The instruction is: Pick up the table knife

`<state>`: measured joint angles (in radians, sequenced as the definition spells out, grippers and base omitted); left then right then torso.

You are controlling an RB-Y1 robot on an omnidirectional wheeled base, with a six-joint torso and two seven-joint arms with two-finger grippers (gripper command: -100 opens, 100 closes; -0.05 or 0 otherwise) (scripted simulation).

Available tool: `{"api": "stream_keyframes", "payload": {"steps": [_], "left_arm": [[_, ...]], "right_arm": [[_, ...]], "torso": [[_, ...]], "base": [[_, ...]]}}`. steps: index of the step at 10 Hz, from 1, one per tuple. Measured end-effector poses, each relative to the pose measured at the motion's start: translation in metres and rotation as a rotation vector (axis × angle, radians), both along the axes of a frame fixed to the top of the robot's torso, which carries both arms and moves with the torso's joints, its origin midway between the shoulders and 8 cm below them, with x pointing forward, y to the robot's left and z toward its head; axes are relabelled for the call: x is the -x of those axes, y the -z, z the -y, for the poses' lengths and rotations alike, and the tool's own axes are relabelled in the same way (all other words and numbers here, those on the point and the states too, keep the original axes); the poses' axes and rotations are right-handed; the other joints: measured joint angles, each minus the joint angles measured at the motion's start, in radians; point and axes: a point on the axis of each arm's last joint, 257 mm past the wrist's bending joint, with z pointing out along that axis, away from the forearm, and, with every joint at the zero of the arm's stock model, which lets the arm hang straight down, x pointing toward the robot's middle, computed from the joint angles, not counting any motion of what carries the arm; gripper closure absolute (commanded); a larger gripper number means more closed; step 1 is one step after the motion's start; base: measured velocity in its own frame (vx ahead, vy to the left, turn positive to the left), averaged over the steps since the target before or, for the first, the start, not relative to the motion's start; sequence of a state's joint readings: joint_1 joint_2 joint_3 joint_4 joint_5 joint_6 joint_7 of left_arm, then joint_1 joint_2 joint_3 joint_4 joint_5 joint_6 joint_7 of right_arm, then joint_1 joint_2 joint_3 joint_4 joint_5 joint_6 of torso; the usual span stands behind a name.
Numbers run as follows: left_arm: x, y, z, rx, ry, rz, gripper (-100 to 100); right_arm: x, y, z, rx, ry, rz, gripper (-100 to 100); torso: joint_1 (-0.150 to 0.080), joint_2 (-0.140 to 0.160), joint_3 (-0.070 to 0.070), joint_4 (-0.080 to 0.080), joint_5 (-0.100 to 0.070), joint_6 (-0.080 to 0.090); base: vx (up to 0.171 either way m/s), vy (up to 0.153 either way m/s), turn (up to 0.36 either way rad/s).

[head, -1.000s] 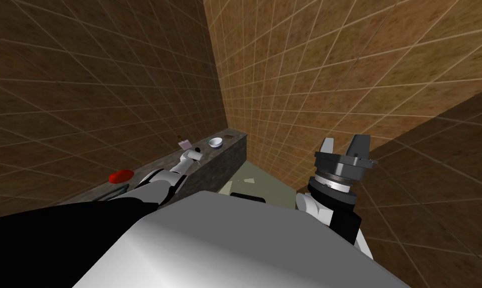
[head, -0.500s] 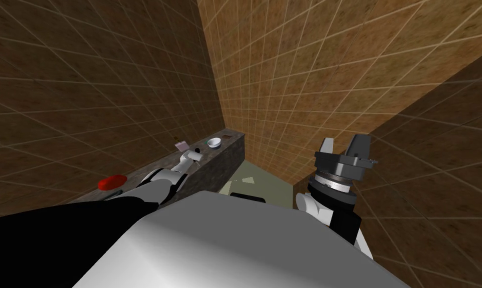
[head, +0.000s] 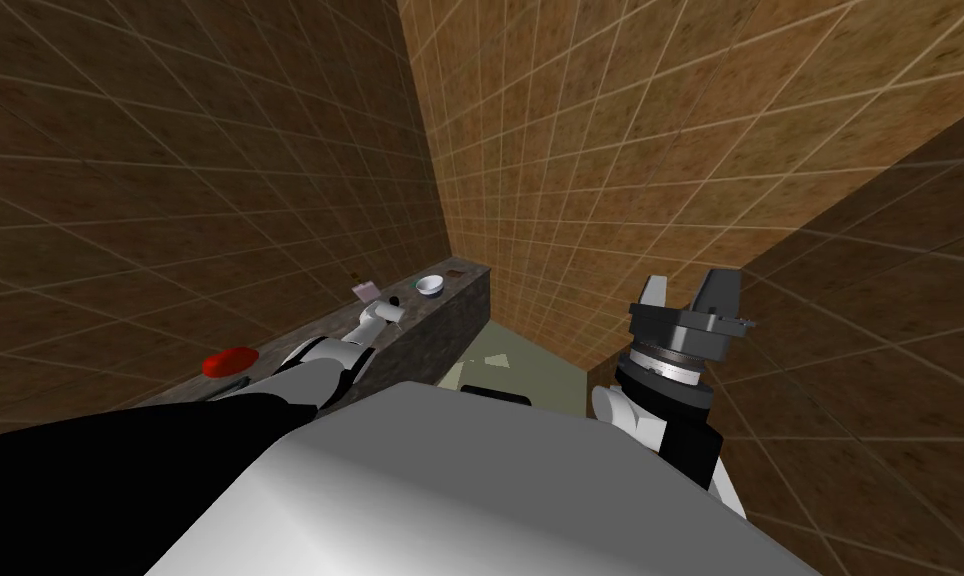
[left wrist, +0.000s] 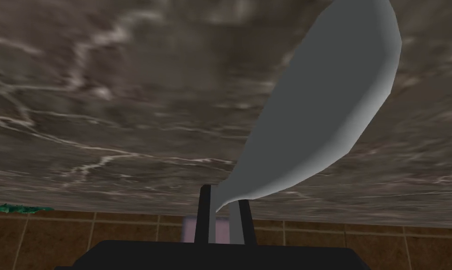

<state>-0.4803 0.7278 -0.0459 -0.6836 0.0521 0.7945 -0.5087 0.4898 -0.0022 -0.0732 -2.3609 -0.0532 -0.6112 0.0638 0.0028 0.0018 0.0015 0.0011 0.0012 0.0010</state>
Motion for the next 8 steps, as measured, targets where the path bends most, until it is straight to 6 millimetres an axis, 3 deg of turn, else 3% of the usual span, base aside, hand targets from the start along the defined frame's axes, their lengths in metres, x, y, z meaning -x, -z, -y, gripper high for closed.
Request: {"api": "stream_keyframes", "payload": {"steps": [1, 3, 7, 8], "left_arm": [[0.0, 0.0, 0.0, 0.0, 0.0, 0.0, 100], [-0.011, -0.007, 0.01, 0.0, 0.046, 0.009, 100], [-0.028, -0.016, 0.027, 0.001, 0.136, 0.011, 100], [-0.028, -0.016, 0.028, -0.001, 0.14, 0.01, 0]], "right_arm": [[0.0, 0.0, 0.0, 0.0, 0.0, 0.0, 0], [0.0, 0.0, 0.0, 0.0, 0.0, 0.0, 0], [0.0, 0.0, 0.0, 0.0, 0.0, 0.0, 0], [0.0, 0.0, 0.0, 0.0, 0.0, 0.0, 0]], "torso": [[0.0, 0.0, 0.0, 0.0, 0.0, 0.0], [-0.006, -0.005, -0.003, -0.001, -0.001, -0.002], [-0.007, -0.005, -0.003, -0.001, -0.002, -0.002], [-0.004, -0.003, -0.002, -0.001, -0.001, -0.001]], "base": [[0.066, -0.036, 0.254], [0.107, -0.106, 0.296], [0.061, -0.084, 0.148], [0.004, -0.009, -0.009]]}}
